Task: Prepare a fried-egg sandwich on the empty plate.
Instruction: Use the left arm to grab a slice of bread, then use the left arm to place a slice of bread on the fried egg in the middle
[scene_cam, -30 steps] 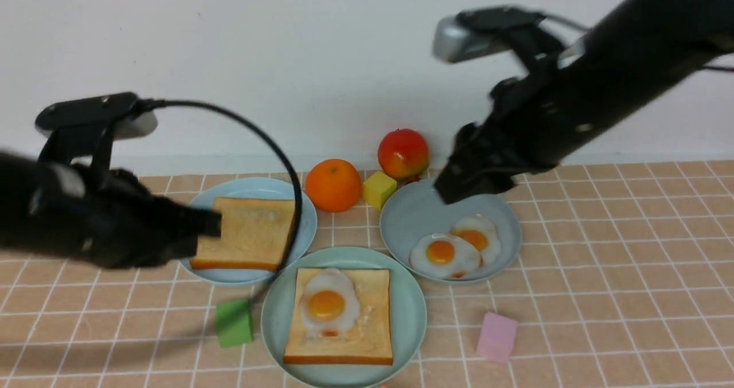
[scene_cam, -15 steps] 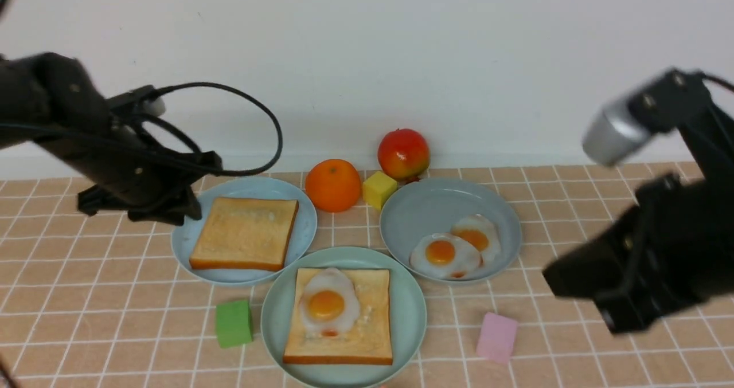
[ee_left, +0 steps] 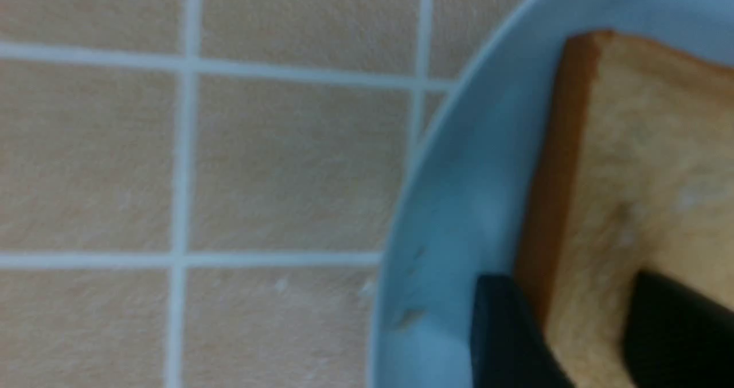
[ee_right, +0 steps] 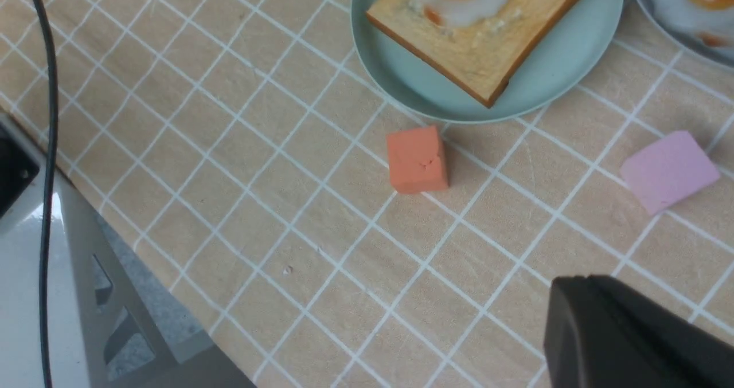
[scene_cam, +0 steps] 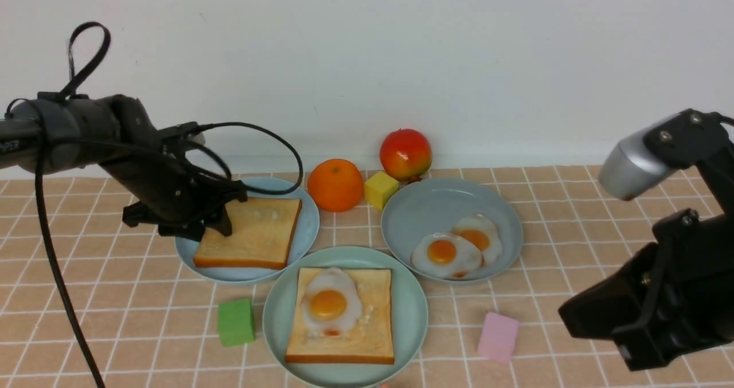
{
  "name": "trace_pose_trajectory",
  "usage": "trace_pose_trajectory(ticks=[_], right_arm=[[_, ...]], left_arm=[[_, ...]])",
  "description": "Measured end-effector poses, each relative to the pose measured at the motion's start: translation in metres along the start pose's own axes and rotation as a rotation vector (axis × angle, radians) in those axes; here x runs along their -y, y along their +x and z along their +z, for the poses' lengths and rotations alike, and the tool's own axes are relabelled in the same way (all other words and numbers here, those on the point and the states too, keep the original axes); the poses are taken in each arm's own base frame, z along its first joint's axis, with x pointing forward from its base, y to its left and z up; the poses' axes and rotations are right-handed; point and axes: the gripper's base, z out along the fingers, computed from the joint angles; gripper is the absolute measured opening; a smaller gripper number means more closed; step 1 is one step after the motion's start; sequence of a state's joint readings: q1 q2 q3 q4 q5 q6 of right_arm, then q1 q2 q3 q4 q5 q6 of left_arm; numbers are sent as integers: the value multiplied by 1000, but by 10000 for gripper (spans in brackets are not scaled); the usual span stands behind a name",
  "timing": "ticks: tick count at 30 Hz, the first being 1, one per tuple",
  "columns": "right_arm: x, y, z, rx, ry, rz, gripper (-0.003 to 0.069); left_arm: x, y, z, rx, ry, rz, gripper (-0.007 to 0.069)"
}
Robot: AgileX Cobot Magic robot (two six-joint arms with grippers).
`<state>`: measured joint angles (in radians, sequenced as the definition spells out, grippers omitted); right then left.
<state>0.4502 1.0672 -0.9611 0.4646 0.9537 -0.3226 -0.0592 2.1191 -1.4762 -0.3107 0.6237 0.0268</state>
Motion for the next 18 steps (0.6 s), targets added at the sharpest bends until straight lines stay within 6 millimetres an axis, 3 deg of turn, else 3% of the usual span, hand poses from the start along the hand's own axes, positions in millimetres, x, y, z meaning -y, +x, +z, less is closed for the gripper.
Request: trace_pose_trajectory(ticks=[2, 7, 9, 14, 15, 16, 18], right_arm=[[0, 0, 0, -1, 0, 8, -6], [0, 1, 0, -4, -1, 16, -5], [0, 1, 0, -7, -2, 16, -5], [0, 1, 0, -12, -3, 23, -3], [0, 1, 0, -12, -3, 24, -3], [0, 1, 0, -12, -3, 29, -1], [0, 1, 0, -12, -3, 33, 0]], left_arm=[[-1, -1, -1, 1, 5, -2, 187], [-4, -2, -15, 6, 15, -12, 189], [-3, -3, -33, 20, 21, -11, 188], [14, -13, -123, 196, 75, 5, 83], [14, -13, -127, 204, 79, 4, 83], [23, -7, -156, 257, 127, -14, 84], [31, 7, -175, 276, 177, -32, 84]])
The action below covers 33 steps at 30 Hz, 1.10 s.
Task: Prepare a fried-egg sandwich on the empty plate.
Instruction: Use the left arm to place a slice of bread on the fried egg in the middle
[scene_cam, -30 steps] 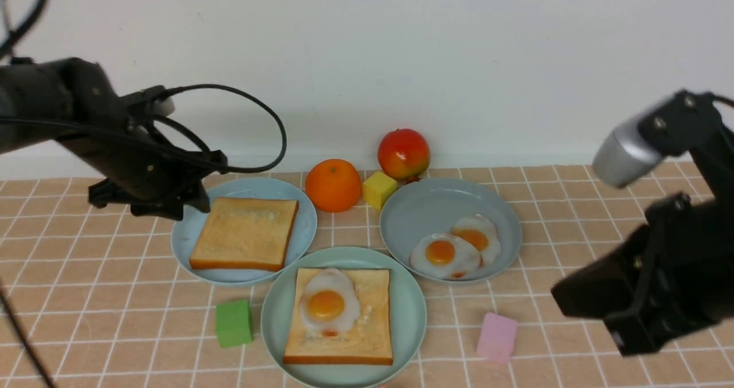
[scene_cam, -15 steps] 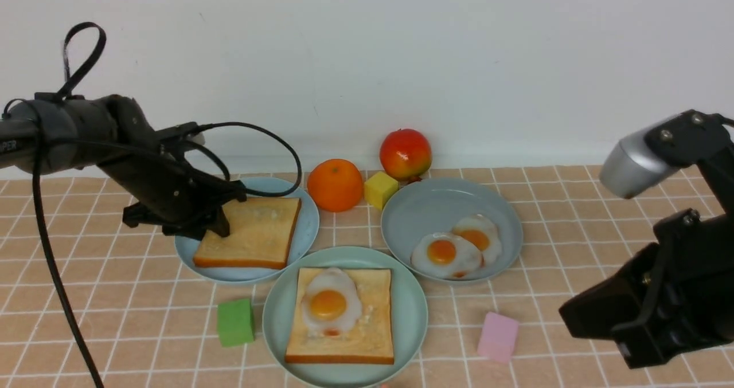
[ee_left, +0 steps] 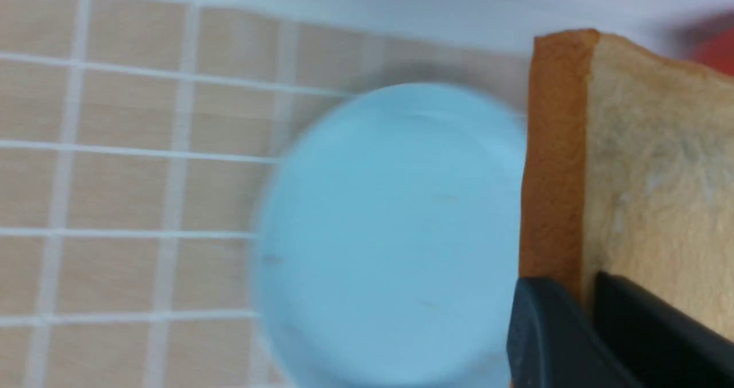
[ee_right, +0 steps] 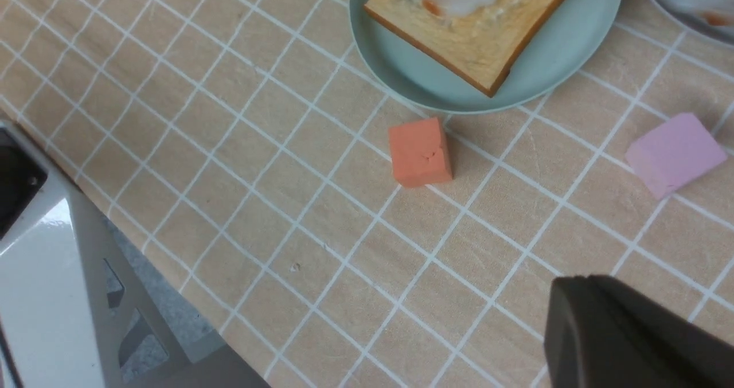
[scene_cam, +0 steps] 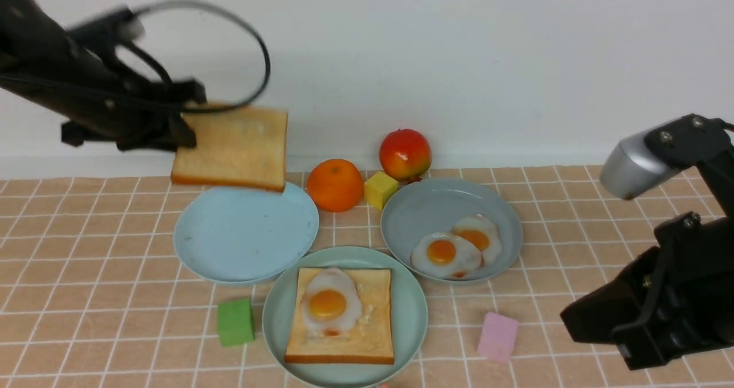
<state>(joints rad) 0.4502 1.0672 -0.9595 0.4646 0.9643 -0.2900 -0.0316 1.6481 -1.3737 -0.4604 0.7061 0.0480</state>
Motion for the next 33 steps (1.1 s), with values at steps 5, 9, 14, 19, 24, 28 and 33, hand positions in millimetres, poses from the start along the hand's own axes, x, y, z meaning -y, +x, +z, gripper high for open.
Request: trace_pose_trajectory(ticks=[5, 9, 14, 19, 24, 28, 33], right_arm=[[0, -1, 0, 8, 2, 1, 1], [0, -1, 0, 8, 2, 2, 1], [0, -1, 0, 8, 2, 2, 4], [0, 0, 0, -3, -1, 2, 10], [0, 1, 0, -7, -2, 4, 15], [0, 1, 0, -10, -3, 4, 22], [-1, 1, 0, -14, -15, 11, 30]], left_arm=[[21, 57, -10, -54, 87, -44, 84], [33, 104, 7, -118, 108, -41, 84], [40, 146, 43, -196, 82, -7, 84], [36, 164, 78, -264, 35, -32, 84], [34, 164, 83, -246, 25, -49, 107], [35, 160, 83, -219, 30, -56, 162], [38, 156, 83, -208, 37, -57, 198]])
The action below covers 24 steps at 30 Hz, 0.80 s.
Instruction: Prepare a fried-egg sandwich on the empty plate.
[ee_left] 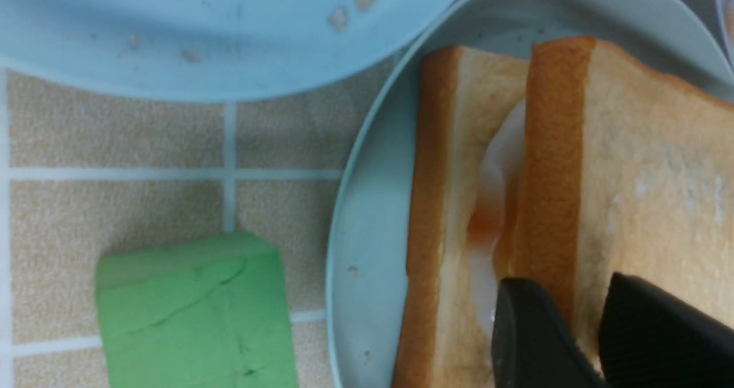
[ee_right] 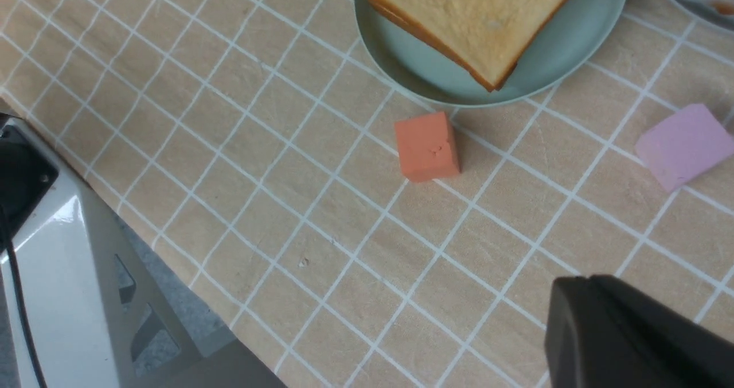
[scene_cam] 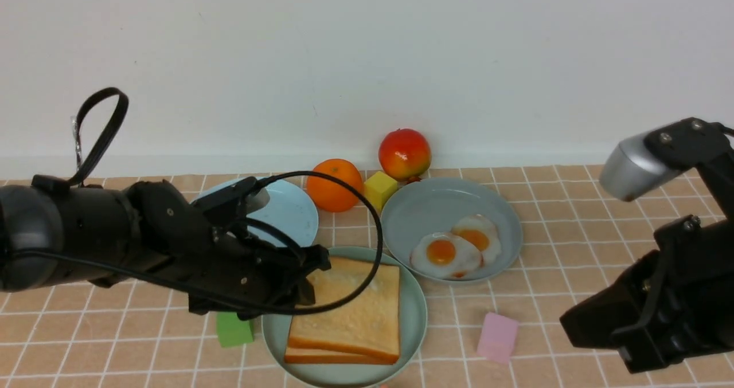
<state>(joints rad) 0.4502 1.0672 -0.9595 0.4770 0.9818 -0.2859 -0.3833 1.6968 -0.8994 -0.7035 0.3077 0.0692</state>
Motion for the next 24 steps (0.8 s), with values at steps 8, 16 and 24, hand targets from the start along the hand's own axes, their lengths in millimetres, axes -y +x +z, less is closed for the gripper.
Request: trace_pose_trajectory(ticks=[8, 16, 24], right_arm=[[-1, 2, 0, -25, -12, 3, 41], [1, 3, 0, -35, 6, -10, 52], [10, 5, -1, -55, 112, 64, 63]], left_arm=[[1, -3, 0, 23, 4, -6, 205], [4, -3, -8, 18, 12, 20, 313], [17, -17, -88, 189, 72, 169, 422]])
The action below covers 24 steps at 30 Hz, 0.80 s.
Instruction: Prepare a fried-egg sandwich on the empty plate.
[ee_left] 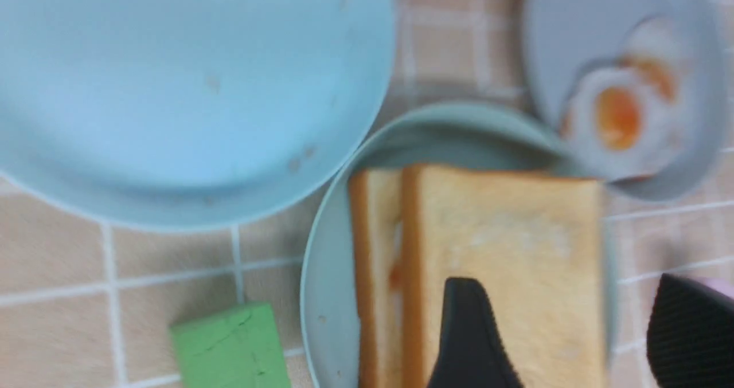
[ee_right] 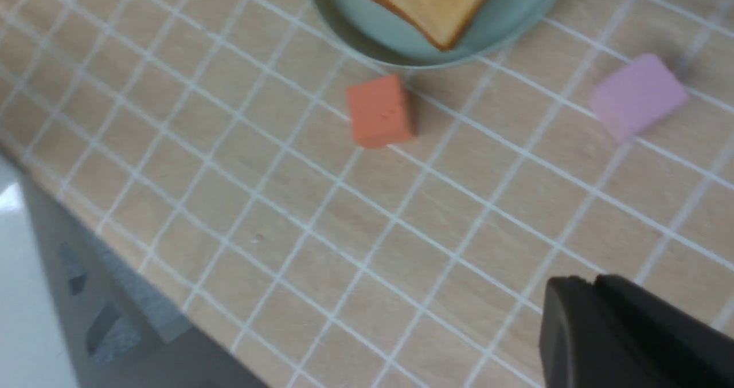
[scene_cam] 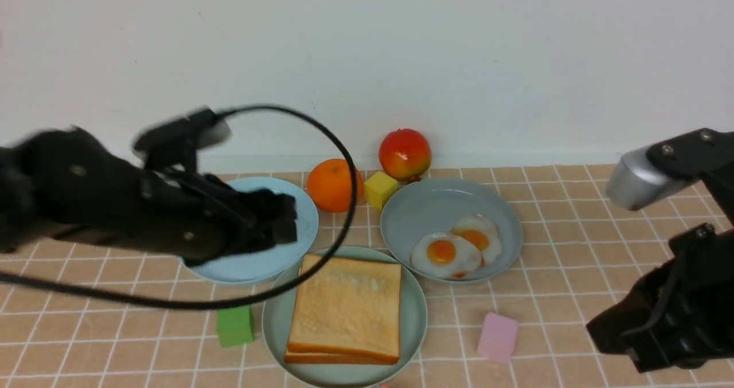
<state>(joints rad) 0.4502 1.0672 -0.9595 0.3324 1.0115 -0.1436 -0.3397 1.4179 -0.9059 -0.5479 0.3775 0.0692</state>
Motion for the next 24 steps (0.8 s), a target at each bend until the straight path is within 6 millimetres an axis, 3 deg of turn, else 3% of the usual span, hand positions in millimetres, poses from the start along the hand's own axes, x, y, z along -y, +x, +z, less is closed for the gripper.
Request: trace_pose_trajectory(ticks=[2, 5, 8, 9, 10, 11, 12, 13, 18, 24], right_arm=[[5, -1, 0, 10, 59, 71, 64], [11, -2, -1, 37, 116, 170, 64], [11, -4, -2, 70, 123, 238, 64], [10, -4, -6, 104, 113, 261, 64], [10, -4, -7, 107, 111, 264, 64], [8, -3, -11, 132, 100, 269, 64], [6, 0, -18, 160, 91, 267, 64], [5, 0, -19, 166, 90, 266, 64], [-2, 26, -49, 329, 76, 164, 64], [-5, 102, -77, 581, 61, 69, 62]], left_arm=[[8, 0, -27, 8, 30, 42, 407], [16, 3, -49, -5, 73, 45, 340], [22, 6, -61, -14, 122, 50, 211], [25, 8, -67, -24, 154, 65, 102], [26, 9, -69, -27, 161, 65, 90], [28, 11, -75, -38, 179, 81, 15], [31, 15, -84, -54, 196, 99, -13], [31, 15, -84, -54, 196, 99, -13], [33, 36, -126, -77, 222, 123, -13], [9, 101, -174, -60, 189, 75, -13]])
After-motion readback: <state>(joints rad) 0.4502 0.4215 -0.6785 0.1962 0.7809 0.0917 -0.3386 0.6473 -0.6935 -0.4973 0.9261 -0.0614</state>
